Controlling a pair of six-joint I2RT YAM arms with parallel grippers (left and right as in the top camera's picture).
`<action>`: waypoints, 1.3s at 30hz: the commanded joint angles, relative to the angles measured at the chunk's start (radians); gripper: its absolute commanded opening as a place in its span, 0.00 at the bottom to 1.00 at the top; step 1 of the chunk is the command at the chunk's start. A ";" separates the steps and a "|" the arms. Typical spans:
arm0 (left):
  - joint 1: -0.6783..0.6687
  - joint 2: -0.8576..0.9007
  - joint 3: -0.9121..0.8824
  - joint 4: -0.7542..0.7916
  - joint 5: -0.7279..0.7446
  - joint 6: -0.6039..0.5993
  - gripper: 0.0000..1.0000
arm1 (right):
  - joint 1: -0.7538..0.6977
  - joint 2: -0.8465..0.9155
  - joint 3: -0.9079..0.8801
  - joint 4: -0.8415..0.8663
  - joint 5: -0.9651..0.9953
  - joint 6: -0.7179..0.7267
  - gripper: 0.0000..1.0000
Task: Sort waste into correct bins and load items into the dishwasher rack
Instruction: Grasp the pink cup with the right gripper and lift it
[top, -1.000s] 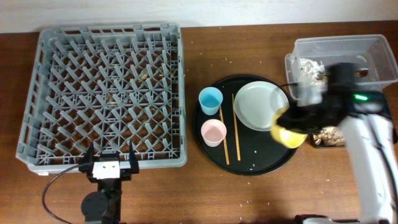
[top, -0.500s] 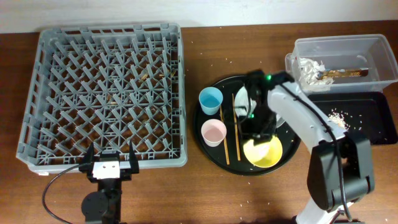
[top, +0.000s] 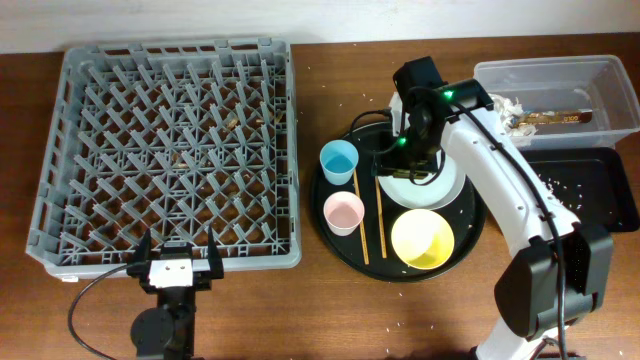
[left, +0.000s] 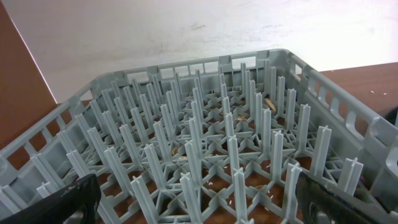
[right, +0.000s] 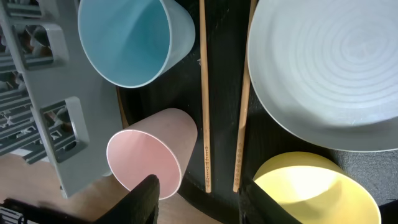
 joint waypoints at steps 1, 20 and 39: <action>0.002 -0.004 -0.005 -0.001 0.007 0.013 0.99 | -0.001 -0.004 0.004 0.013 0.002 0.017 0.43; 0.002 -0.004 -0.005 -0.001 0.007 0.013 0.99 | 0.117 0.004 -0.321 0.216 -0.003 0.037 0.37; 0.002 -0.004 -0.005 -0.001 0.007 0.013 0.99 | -0.032 -0.120 0.099 -0.081 0.111 -0.032 0.04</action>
